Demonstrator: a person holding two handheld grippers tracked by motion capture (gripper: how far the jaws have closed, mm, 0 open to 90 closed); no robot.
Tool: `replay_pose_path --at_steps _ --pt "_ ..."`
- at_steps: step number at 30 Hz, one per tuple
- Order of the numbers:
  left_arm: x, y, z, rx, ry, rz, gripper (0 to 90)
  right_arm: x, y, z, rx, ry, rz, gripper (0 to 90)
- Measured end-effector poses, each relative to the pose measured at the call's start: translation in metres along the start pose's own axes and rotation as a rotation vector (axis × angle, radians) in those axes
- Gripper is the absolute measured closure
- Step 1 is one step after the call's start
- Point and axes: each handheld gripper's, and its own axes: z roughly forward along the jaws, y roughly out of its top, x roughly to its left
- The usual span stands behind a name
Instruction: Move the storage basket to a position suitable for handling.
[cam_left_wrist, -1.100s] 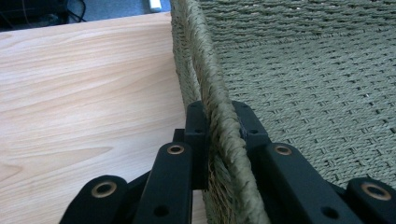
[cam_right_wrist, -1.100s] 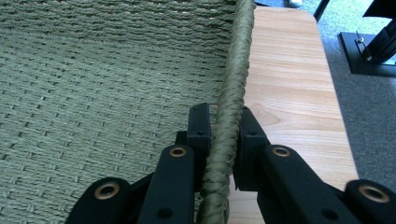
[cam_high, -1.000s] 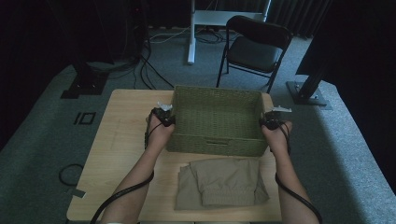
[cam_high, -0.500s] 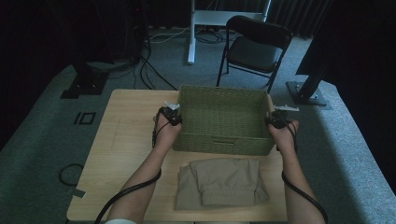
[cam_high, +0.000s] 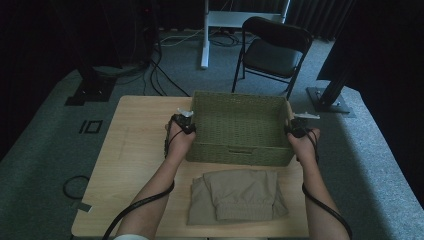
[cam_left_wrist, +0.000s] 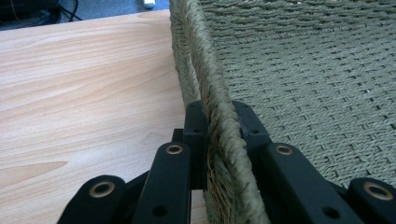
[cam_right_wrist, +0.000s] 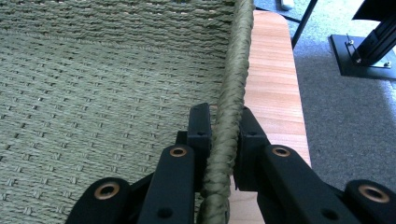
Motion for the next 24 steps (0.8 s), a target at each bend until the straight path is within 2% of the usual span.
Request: replay_pose_path --at_steps 4,6,7,8,9,10,11,12,13,15,17,19,21,22,23,24 --pt "0.0 0.001 0.0 -0.002 -0.027 0.024 69.9 -0.002 0.001 -0.002 -0.019 0.02 0.019 71.4" --pt "0.0 0.002 0.0 0.012 -0.042 0.014 63.6 -0.002 0.001 -0.003 -0.031 0.019 0.024 70.7" --pt "0.002 0.004 0.0 0.01 -0.066 -0.009 61.1 -0.003 0.003 -0.006 -0.049 0.038 0.025 63.9" --pt "0.002 0.004 0.0 0.01 -0.066 -0.009 58.0 -0.003 0.003 -0.006 -0.051 0.047 0.021 60.8" --pt "0.003 0.006 -0.003 0.013 -0.062 0.019 57.2 -0.003 0.004 -0.007 -0.055 0.046 0.011 57.9" --pt "0.003 0.006 -0.003 0.013 -0.062 0.019 54.7 -0.003 0.004 -0.007 -0.055 0.046 0.011 57.9" --pt "0.004 0.009 -0.006 -0.005 -0.067 0.05 50.3 -0.003 0.006 -0.01 -0.068 0.06 0.017 53.8" --pt "0.004 0.009 -0.006 -0.005 -0.067 0.05 48.0 -0.003 0.007 -0.012 -0.074 0.066 0.026 52.4" --pt "0.006 0.012 -0.009 -0.017 -0.058 0.086 43.5 -0.004 0.008 -0.014 -0.082 0.066 0.032 51.8" --pt "0.007 0.016 -0.013 -0.044 -0.048 0.075 34.2 -0.004 0.01 -0.018 -0.087 0.073 0.053 51.0" --pt "0.008 0.019 -0.019 -0.065 -0.041 0.107 29.8 -0.003 0.012 -0.021 -0.091 0.071 0.048 49.3" --pt "0.009 0.023 -0.025 -0.071 -0.071 0.095 28.5 -0.003 0.015 -0.026 -0.11 0.076 0.038 46.2" --pt "0.009 0.027 -0.031 -0.08 -0.112 0.076 27.5 -0.002 0.017 -0.029 -0.137 0.093 0.033 36.0" --pt "0.009 0.027 -0.031 -0.08 -0.112 0.076 26.4 -0.002 0.017 -0.029 -0.137 0.093 0.033 36.0" --pt "0.008 0.029 -0.038 -0.072 -0.135 0.081 24.7 -0.002 0.017 -0.03 -0.154 0.124 0.032 30.2" --pt "0.008 0.029 -0.038 -0.072 -0.135 0.081 21.6 -0.001 0.017 -0.031 -0.169 0.132 0.021 28.3"
